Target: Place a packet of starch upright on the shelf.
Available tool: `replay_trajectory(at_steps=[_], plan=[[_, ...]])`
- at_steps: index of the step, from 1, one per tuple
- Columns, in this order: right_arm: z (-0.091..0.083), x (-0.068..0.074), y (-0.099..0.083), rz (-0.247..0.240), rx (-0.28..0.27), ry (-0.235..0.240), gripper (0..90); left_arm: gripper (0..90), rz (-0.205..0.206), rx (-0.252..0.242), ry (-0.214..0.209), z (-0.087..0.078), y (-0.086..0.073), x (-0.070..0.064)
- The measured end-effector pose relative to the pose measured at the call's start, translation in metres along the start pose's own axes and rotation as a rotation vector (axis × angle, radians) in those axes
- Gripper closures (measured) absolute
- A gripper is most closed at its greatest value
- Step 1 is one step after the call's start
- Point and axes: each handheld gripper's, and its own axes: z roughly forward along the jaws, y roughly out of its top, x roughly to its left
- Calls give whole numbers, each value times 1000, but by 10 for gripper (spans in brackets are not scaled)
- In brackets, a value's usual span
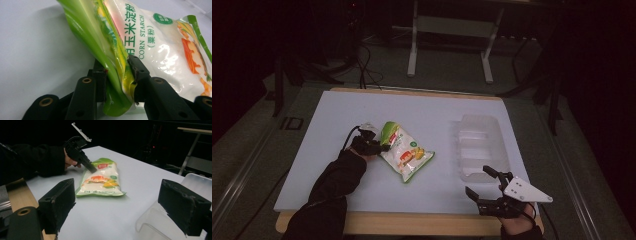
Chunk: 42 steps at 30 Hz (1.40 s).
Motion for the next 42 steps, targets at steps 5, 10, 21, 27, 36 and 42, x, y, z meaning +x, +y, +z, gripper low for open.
replay_trajectory(at_steps=[5,10,21,27,36,42], plan=[[-2,-2,0,8,-5,-14,145,752,-6,-3,-4,-4,1,-2],[-2,-3,0,17,-2,-19,159,766,3,-24,-10,-16,9,-8],[-3,-5,0,24,-5,-25,160,787,78,-64,-3,-33,28,-30],[-3,-6,0,33,-5,-28,170,790,140,-69,34,-40,41,-50],[-4,-7,1,35,-4,-33,171,801,233,-133,44,-51,54,-83],[-5,-11,0,62,-7,-13,203,806,300,-176,9,-57,64,-104]])
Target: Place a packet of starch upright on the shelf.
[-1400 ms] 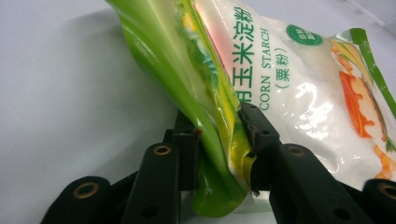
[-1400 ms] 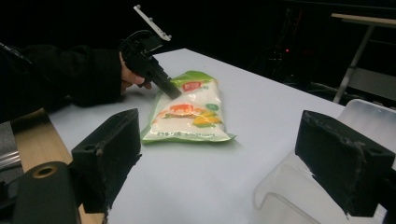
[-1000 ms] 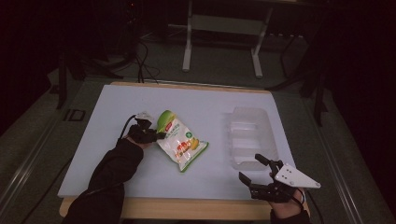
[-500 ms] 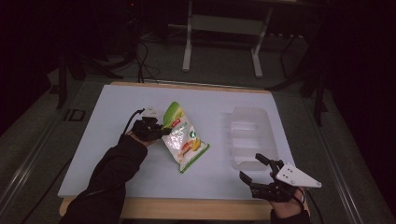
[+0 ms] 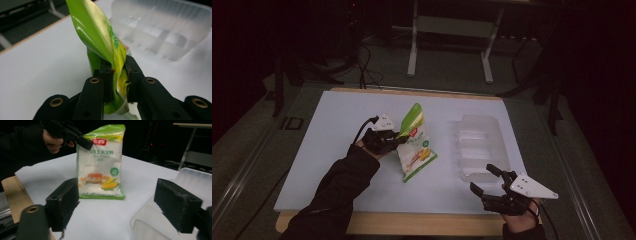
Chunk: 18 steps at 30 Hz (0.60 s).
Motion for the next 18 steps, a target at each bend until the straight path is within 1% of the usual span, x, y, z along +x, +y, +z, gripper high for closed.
replay_trajectory(at_steps=[1,2,3,5,6,7,8,9,10,11,12,13,14,15,16,17,18], plan=[[-1,0,1,-5,0,-2,203,806,14,-10,1,-2,3,-2],[-1,1,2,-10,-4,-2,203,806,14,-10,1,-2,3,-2],[-1,1,2,-14,-4,0,203,807,26,-21,-28,-8,8,-4],[-1,1,3,-18,-4,-1,203,806,27,-30,-33,-11,11,-6],[-1,0,5,-21,-5,-3,203,807,49,-38,-58,-17,16,-8],[-1,-2,9,-26,-8,0,211,806,54,-39,-77,-21,18,-9],[-1,-3,12,-36,-9,2,214,806,73,-41,-93,-24,19,-10],[-1,-4,16,-41,-10,9,220,806,83,-41,-106,-27,21,-10],[-1,-5,20,-57,-10,16,220,806,85,-35,-127,-30,22,-11],[-1,-5,20,-57,-10,16,220,806,85,-35,-127,-30,22,-11],[-1,-7,25,-73,-8,17,220,806,85,-35,-127,-30,22,-11],[3,-11,35,-71,-4,38,220,806,105,-36,-169,-35,24,-14],[5,-12,40,-72,-3,46,220,806,108,-38,-184,-36,24,-15],[8,-14,44,-71,-2,56,219,806,120,-37,-199,-37,24,-16],[11,-15,47,-68,-5,64,220,806,125,-43,-204,-37,23,-17],[15,-16,51,-68,-6,78,218,806,126,-46,-226,-38,23,-17],[19,-17,55,-68,-3,89,206,806,138,-55,-233,-38,23,-17]])
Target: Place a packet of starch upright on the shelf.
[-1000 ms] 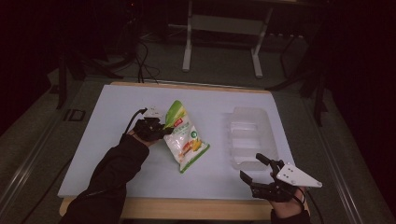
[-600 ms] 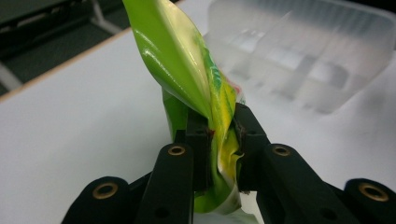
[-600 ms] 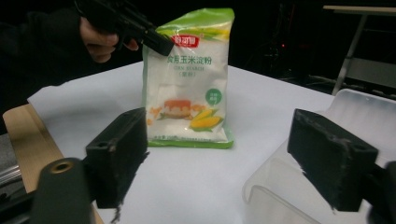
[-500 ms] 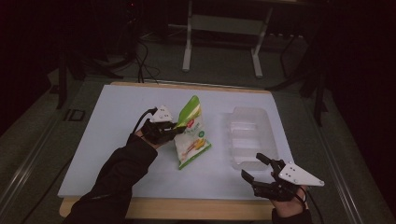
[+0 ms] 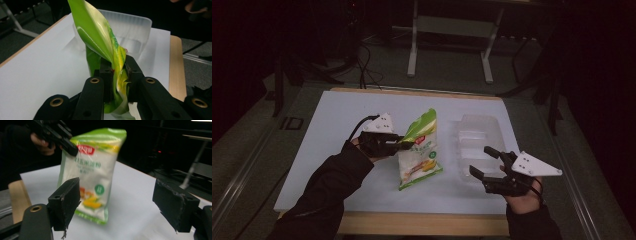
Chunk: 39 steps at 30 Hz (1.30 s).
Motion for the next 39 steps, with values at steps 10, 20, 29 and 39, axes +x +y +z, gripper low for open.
replay_trajectory(at_steps=[10,20,29,39], plan=[[48,-9,10,97,51,110,150,808,36,-5,-101,6,1,-6],[79,-6,13,74,104,200,213,807,69,-24,-163,11,6,-13],[91,-5,18,30,149,292,392,807,83,-33,-192,14,12,-16],[91,0,29,78,240,281,771,807,67,-36,-207,13,11,-13]])
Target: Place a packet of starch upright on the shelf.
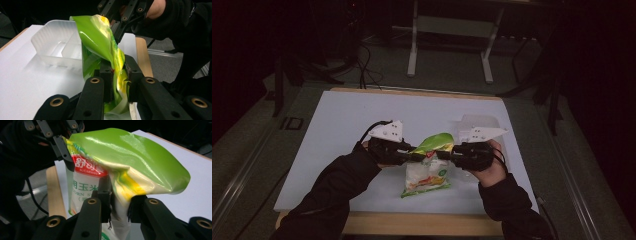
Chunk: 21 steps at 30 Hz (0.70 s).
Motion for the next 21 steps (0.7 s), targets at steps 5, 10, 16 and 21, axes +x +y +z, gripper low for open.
replay_trajectory(at_steps=[5,10,16,21], plan=[[-4,10,8,-22,-15,-34,819,801,-14,-48,-9,-8,-1,3],[-10,20,18,-46,-43,-67,831,781,-11,-92,-2,-16,1,5],[-21,25,31,-79,-71,-89,835,549,-47,-202,20,-24,3,8],[-43,21,41,-78,-125,-131,836,222,-81,-293,82,-37,2,8]])
